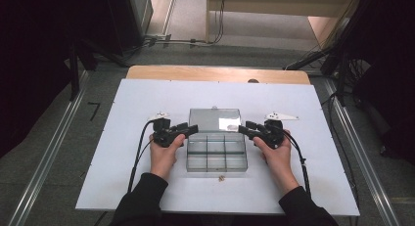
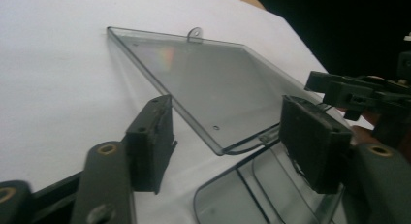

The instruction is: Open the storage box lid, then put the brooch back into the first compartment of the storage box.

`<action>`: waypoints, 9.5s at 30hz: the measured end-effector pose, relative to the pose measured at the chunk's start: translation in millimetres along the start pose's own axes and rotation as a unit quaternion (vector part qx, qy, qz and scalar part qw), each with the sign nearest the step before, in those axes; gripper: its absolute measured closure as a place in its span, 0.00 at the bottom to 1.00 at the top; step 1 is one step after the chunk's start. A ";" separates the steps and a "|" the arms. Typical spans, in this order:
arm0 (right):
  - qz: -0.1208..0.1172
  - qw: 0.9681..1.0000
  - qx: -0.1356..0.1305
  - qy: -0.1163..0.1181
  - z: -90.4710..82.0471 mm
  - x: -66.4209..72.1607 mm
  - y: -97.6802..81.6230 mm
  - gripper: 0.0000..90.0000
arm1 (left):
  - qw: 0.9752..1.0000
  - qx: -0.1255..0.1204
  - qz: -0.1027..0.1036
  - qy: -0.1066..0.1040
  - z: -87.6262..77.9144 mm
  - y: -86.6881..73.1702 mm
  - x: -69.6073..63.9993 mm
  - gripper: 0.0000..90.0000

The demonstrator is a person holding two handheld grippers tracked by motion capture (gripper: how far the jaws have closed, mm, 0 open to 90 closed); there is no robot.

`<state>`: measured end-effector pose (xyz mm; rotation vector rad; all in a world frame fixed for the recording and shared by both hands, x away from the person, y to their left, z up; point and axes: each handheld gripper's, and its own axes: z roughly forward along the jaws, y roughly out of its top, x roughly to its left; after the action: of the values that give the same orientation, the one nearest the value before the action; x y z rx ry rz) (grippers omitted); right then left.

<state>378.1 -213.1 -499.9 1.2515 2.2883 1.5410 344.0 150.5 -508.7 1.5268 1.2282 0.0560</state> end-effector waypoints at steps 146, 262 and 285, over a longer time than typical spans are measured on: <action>-0.092 0.995 -0.033 -0.010 -164.7 2.5 -59.9 0.00 | 0.938 0.213 0.272 -0.035 2.9 -86.5 -127.3 0.80; -0.101 0.995 -0.019 -0.016 -158.1 4.4 -63.4 0.00 | 0.969 0.052 0.237 -0.033 -51.6 13.8 -96.6 1.00; -0.102 0.994 -0.013 -0.021 -156.8 2.2 -64.9 0.00 | 0.976 0.055 0.211 -0.013 -39.7 7.0 -63.3 1.00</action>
<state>261.0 -333.8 -477.0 0.9980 2.2806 1.4550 295.3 134.9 -453.7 1.8580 0.8810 0.2498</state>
